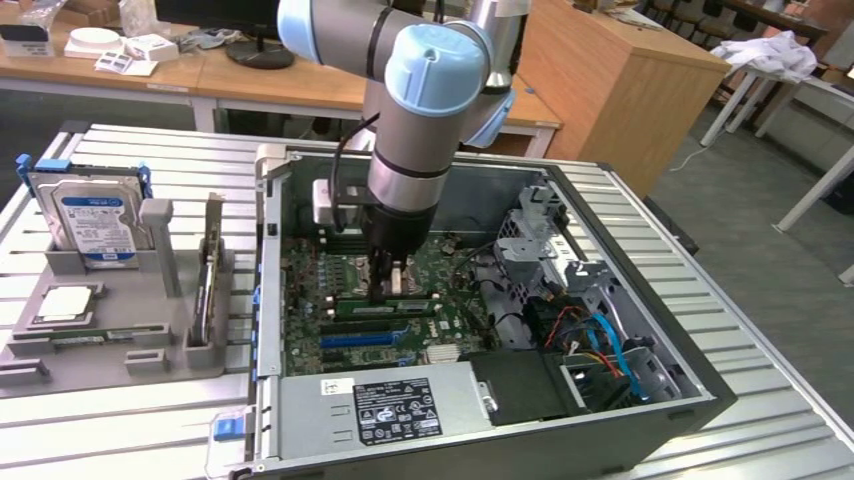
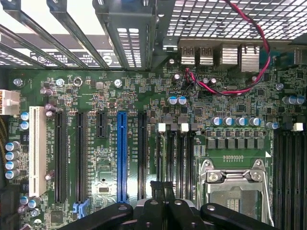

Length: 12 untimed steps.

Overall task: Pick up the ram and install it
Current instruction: 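Press down the ram until it locks into place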

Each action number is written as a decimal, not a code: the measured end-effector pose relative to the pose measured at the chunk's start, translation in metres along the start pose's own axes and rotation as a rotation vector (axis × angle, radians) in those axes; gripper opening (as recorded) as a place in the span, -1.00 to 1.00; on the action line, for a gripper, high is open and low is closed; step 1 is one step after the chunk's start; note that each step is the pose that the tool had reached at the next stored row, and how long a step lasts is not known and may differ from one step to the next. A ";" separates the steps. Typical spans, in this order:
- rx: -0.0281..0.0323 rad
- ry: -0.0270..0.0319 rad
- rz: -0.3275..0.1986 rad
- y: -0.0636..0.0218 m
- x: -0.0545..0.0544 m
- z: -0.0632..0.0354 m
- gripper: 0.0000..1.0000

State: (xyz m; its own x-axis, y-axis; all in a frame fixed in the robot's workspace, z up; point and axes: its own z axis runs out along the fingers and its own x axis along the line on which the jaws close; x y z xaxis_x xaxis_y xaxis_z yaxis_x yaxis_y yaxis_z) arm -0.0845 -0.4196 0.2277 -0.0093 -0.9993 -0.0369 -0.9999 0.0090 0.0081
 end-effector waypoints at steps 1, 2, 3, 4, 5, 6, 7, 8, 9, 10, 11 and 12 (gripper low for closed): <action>0.0000 0.0000 0.000 0.0000 0.000 0.0003 -0.79; 0.0000 0.0000 0.000 0.0000 0.000 0.0005 -0.79; 0.0000 0.0000 0.000 0.0000 0.000 0.0006 -0.79; -0.0001 0.0001 0.000 0.0000 0.000 0.0006 -0.79; -0.0001 0.0001 0.000 0.0000 0.000 0.0006 -0.79; 0.0000 0.0000 0.000 0.0000 0.000 0.0006 -0.79; 0.0000 0.0000 0.000 0.0000 0.000 0.0007 -0.79; 0.0002 -0.0004 0.000 0.0000 0.000 0.0010 -0.79; 0.0001 -0.0003 0.000 0.0000 0.000 0.0013 -0.79; 0.0000 0.0000 0.000 0.0000 0.000 0.0014 -0.79; -0.0001 0.0000 0.000 0.0000 0.000 0.0016 -0.79; -0.0001 -0.0001 0.000 0.0000 0.000 0.0018 -0.79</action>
State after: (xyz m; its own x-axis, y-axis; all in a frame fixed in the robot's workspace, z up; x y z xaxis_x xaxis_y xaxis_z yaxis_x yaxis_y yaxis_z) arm -0.0845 -0.4196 0.2260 -0.0094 -0.9993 -0.0370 -0.9999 0.0091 0.0083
